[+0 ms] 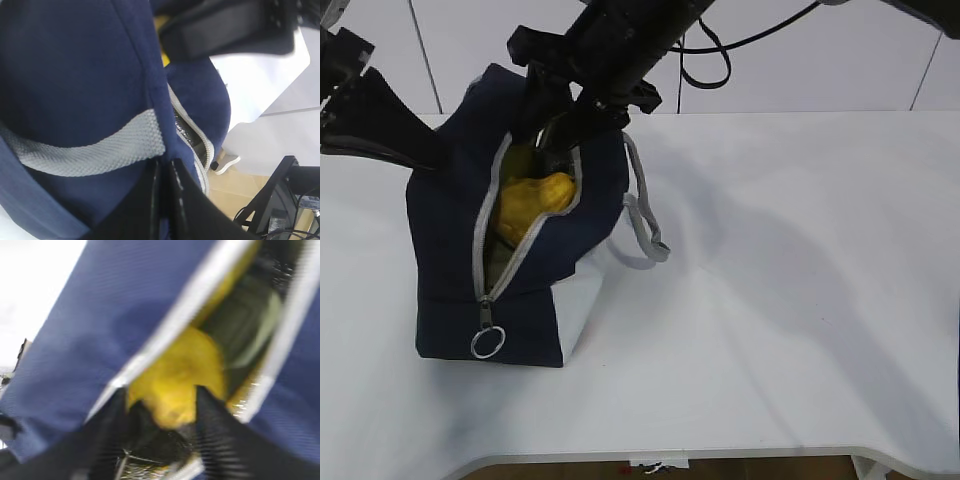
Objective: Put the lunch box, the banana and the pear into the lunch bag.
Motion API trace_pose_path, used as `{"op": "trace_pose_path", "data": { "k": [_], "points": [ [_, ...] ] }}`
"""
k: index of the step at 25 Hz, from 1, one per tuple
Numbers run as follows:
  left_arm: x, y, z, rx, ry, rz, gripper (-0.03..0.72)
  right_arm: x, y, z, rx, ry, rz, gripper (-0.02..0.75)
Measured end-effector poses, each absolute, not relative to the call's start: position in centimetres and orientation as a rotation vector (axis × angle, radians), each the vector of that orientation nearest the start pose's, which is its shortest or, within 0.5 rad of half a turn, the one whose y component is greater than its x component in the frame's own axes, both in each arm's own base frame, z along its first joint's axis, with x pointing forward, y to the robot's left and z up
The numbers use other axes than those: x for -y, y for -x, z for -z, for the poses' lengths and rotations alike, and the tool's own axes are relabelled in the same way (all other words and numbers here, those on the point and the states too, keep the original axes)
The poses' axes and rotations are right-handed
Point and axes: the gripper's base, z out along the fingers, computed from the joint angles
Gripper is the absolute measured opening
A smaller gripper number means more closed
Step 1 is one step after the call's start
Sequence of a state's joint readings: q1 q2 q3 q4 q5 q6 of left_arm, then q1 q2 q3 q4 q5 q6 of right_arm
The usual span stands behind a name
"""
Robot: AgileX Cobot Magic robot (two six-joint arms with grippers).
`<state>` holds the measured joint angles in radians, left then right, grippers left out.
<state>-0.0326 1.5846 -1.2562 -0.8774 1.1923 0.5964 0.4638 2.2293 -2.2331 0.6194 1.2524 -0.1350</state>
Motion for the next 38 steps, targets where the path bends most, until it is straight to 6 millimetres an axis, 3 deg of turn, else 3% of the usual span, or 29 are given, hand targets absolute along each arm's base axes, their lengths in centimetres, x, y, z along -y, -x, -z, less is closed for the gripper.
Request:
{"op": "trace_pose_path", "data": {
  "k": [4, 11, 17, 28, 34, 36, 38],
  "points": [
    [7.5, -30.9, -30.6, -2.549, -0.442, 1.057, -0.006, -26.1, -41.2, -30.0, -2.604, 0.704, -0.921, 0.535],
    [7.5, -30.9, -30.6, -2.549, -0.442, 1.057, -0.006, -24.2, -40.9, -32.5, -2.57, 0.715, -0.668, 0.557],
    [7.5, -30.9, -30.6, -2.549, -0.441, 1.055, -0.006, -23.3, -41.2, -32.4, -2.598, 0.657, -0.536, 0.557],
    [7.5, -30.9, -30.6, -2.549, -0.441, 1.052, -0.006, -23.1, -40.9, -28.7, -2.734, 0.659, -0.508, 0.557],
    [7.5, -30.9, -30.6, -2.549, -0.44, 1.049, -0.006, -23.6, -41.2, -27.3, -2.766, 0.649, -0.547, 0.51],
    [7.5, -30.9, -30.6, -2.55, -0.442, 1.049, -0.006, -23.9, -41.3, -26.5, -2.784, 0.643, -0.579, 0.465],
    [7.4, -30.9, -30.5, -2.556, -0.448, 1.038, -0.006, -24.0, -41.3, -26.4, -2.788, 0.638, -0.602, 0.367]
  ]
}}
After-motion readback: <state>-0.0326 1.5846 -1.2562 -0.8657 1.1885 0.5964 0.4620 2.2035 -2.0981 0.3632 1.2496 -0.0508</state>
